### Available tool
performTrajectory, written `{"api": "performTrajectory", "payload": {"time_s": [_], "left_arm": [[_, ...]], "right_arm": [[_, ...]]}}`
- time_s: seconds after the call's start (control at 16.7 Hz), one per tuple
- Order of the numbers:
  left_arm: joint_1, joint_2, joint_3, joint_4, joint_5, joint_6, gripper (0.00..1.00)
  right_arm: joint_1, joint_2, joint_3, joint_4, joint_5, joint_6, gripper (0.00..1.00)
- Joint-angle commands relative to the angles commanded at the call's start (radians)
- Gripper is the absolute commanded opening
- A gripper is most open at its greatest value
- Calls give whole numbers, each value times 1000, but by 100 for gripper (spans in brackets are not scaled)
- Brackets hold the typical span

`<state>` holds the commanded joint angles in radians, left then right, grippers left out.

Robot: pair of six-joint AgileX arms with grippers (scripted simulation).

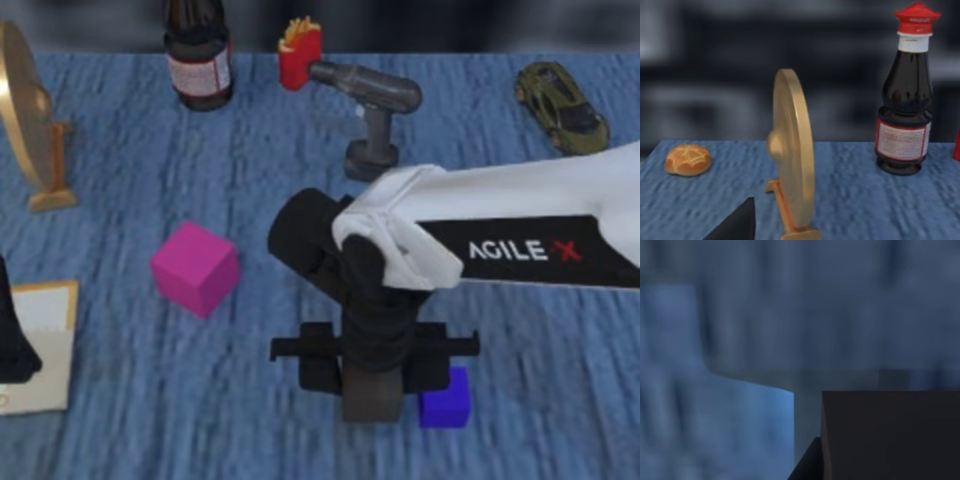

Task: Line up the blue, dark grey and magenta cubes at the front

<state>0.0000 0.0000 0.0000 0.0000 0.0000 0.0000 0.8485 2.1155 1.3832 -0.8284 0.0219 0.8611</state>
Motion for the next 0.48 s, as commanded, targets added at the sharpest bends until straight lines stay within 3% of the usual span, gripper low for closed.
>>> {"api": "performTrajectory", "payload": {"time_s": [0.48], "left_arm": [[0,0,0,0,0,0,100]], "right_arm": [[0,0,0,0,0,0,60]]}}
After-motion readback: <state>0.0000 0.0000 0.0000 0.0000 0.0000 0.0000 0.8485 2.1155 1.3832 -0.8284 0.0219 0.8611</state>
